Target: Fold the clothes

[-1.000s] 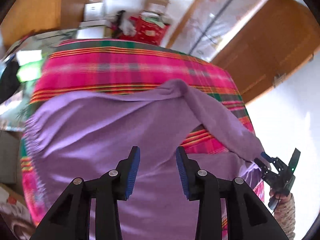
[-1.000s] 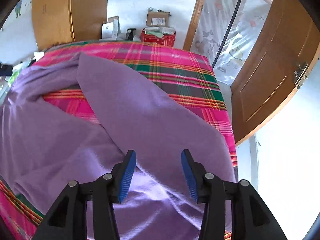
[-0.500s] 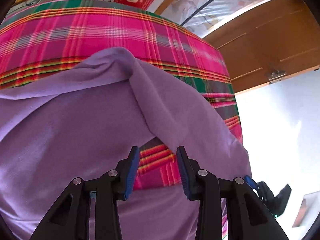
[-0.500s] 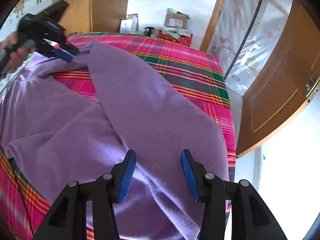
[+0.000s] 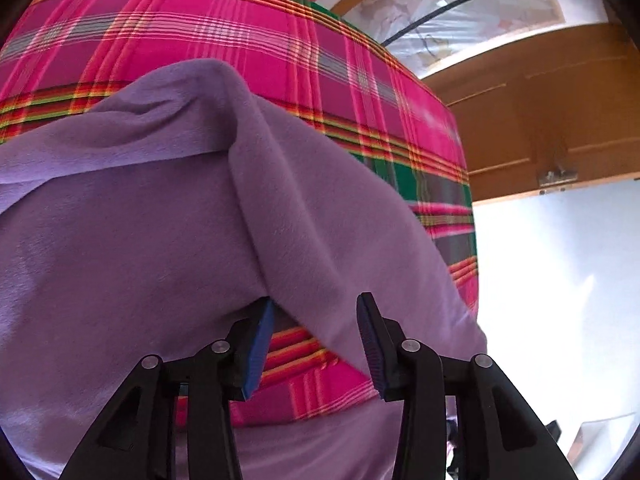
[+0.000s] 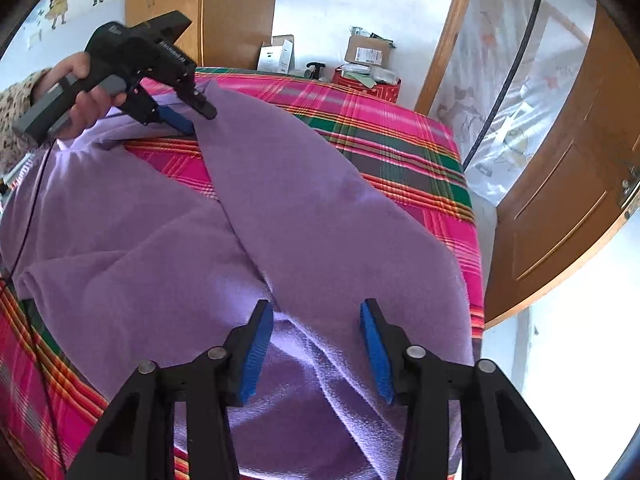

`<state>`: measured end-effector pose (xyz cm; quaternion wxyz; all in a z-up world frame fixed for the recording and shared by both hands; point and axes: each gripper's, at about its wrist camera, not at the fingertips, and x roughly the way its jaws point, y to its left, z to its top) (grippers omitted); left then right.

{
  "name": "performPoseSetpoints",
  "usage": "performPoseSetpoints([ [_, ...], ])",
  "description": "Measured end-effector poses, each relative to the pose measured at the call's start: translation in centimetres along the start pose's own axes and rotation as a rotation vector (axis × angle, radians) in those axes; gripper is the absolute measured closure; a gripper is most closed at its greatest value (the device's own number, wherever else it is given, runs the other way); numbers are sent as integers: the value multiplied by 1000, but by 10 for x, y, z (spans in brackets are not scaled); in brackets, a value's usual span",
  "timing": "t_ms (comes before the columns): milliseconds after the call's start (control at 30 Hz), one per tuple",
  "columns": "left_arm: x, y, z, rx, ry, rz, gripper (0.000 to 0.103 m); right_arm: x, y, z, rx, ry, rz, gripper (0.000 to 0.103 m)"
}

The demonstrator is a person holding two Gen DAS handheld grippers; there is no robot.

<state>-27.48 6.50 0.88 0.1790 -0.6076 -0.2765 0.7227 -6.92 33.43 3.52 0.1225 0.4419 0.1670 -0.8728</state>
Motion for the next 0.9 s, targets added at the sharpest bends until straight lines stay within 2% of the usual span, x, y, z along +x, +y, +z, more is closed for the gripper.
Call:
performPoseSetpoints([
  [67,2,-1,1,-14,-1,-12,59,1,1,-2,-15,2,-13,68],
  [133,4,0,2,-32,-3,-28,59,1,1,-3,-30,5,-26,70],
  [233,5,0,3,-52,2,-47,59,1,-3,-2,-25,-3,-43,79],
  [333,4,-1,1,-45,2,-43,59,-2,-11,3,10,-35,-65,92],
  [633,5,-1,8,-57,-10,-63,60,-13,-38,18,115,-131,-130,94],
  [667,5,-1,8,-59,-11,-72,62,-14,-41,20,126,-141,-137,95],
  [700,7,-2,7,-59,-11,-69,69,-15,-44,21,138,-152,-145,95],
  [800,6,-8,7,-26,-15,-74,83,-20,-55,32,175,-196,-185,95],
  [900,3,-12,9,-18,-32,-92,89,-20,-67,47,208,-239,-232,95],
])
